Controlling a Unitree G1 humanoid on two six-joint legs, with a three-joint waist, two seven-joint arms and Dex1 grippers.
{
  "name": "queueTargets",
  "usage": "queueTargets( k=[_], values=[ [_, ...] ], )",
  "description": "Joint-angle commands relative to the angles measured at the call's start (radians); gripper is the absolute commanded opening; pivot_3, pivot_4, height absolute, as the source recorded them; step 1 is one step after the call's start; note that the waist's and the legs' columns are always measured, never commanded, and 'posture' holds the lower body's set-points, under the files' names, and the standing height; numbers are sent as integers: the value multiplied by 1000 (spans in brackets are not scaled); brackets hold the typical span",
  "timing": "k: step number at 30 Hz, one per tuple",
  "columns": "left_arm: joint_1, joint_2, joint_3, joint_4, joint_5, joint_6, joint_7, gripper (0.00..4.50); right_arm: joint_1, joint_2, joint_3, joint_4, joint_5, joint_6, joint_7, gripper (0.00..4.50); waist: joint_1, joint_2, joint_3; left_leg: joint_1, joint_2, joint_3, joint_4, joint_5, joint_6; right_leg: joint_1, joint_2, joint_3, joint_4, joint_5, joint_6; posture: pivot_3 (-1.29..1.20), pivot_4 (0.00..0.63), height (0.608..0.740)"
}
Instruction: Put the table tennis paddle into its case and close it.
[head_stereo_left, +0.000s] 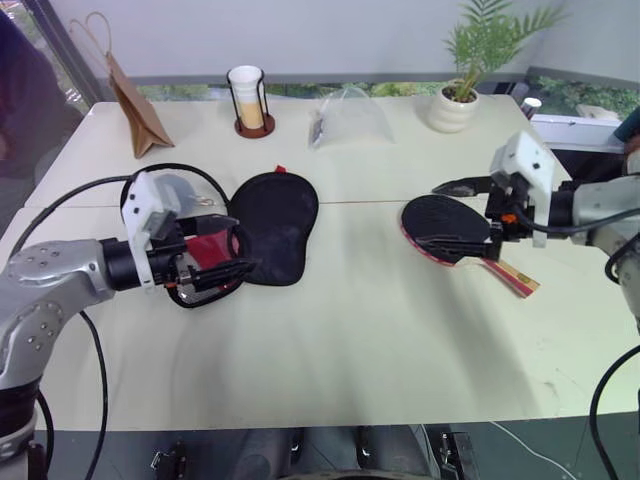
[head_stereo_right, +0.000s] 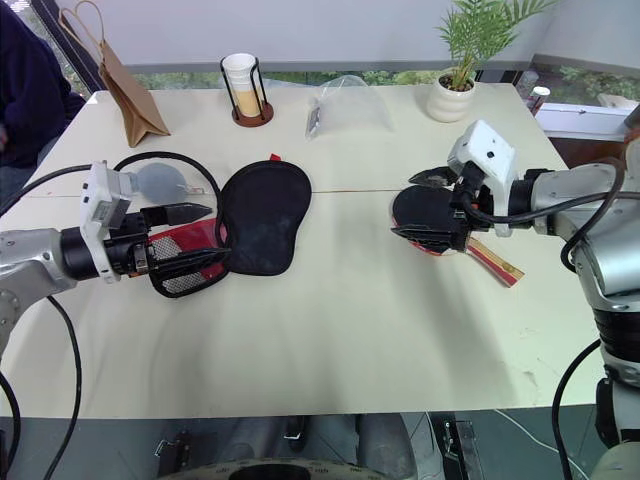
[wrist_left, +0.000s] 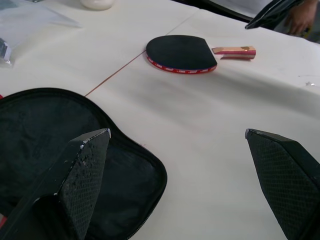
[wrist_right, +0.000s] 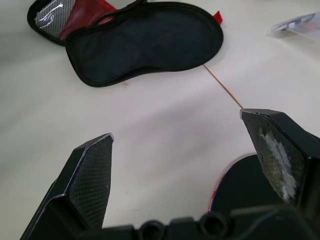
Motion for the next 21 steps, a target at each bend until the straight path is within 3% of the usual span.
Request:
queueTargets(
  k=[1,21],
  values=[
    [-4,8,56,-22,-22,-2,14,4500,-25,3,-17,0,1,-20,1,4449,0,0,0,0,0,0,0,0,0,0,0,0,0,0,0,0,150,734],
    [0,6,42,-41,-37,1,19,4500,4,13,-19,14,-2,-16,-13,4449,0,0,0,0,0,0,0,0,0,0,0,0,0,0,0,0,150,734]
  ],
)
